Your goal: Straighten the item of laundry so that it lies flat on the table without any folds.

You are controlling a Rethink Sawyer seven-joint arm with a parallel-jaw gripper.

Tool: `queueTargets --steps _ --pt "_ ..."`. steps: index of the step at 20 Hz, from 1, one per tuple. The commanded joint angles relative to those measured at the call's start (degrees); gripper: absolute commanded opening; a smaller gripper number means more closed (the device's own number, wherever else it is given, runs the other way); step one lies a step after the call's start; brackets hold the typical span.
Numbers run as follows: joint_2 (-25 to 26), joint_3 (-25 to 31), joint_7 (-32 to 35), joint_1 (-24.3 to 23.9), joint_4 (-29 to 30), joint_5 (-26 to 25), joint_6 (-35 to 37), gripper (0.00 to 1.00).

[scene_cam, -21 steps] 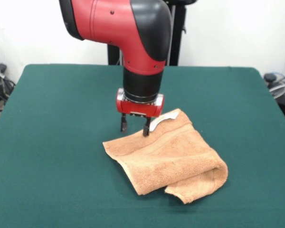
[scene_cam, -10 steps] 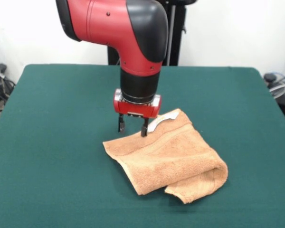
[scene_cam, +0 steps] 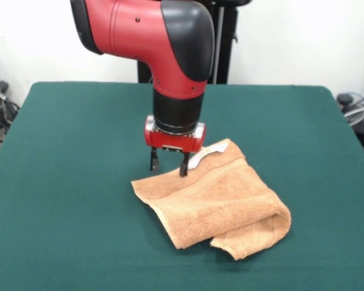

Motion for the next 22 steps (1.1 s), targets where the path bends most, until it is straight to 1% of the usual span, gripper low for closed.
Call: queueTargets --steps 1,9,22 --pt "2.0 5.6 3.7 0.5 -3.3 -1.6 -1.4 1.00" --pt "4.0 5.9 4.2 0.3 -4.6 -1.7 -3.5 1.00" --pt "5.5 7.1 3.1 -1.0 -6.2 -1.8 -3.5 1.00"
